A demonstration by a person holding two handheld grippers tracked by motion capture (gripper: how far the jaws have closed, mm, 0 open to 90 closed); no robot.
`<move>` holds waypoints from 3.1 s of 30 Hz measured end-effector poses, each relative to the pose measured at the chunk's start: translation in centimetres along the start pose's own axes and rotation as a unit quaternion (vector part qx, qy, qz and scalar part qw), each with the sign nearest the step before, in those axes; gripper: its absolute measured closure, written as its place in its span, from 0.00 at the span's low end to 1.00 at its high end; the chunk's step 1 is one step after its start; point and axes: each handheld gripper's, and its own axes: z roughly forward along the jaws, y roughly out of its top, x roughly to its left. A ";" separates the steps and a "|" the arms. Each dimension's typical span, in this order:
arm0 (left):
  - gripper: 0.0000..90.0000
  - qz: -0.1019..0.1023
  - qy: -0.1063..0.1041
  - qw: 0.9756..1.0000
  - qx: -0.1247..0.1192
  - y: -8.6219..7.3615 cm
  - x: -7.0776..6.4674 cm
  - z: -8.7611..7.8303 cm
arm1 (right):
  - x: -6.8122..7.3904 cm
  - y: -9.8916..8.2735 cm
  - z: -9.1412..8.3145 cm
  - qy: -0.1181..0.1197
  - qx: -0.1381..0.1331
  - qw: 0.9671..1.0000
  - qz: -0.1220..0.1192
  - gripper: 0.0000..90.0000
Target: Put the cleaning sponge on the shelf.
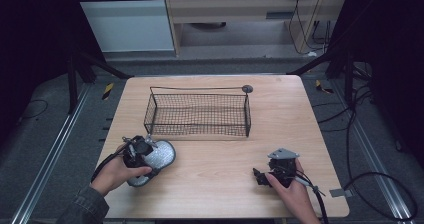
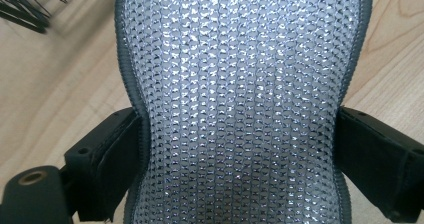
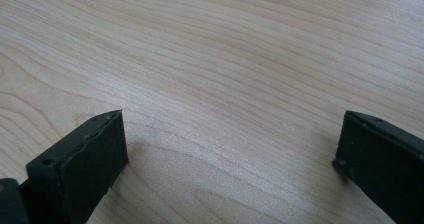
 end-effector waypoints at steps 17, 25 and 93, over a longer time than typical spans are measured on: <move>0.10 0.022 0.031 0.999 -0.035 1.1 -0.2 -2.5 | 0.0 0.0 0.0 -0.001 0.000 1.000 -0.001 0.00; 0.10 0.032 0.038 0.998 -0.045 1.4 -0.3 -3.4 | 0.0 0.0 0.0 -0.001 0.000 1.000 -0.001 0.00; 0.12 0.152 0.103 0.981 -0.064 13.5 5.3 -8.5 | 0.0 0.5 0.5 0.009 0.000 1.000 -0.010 0.00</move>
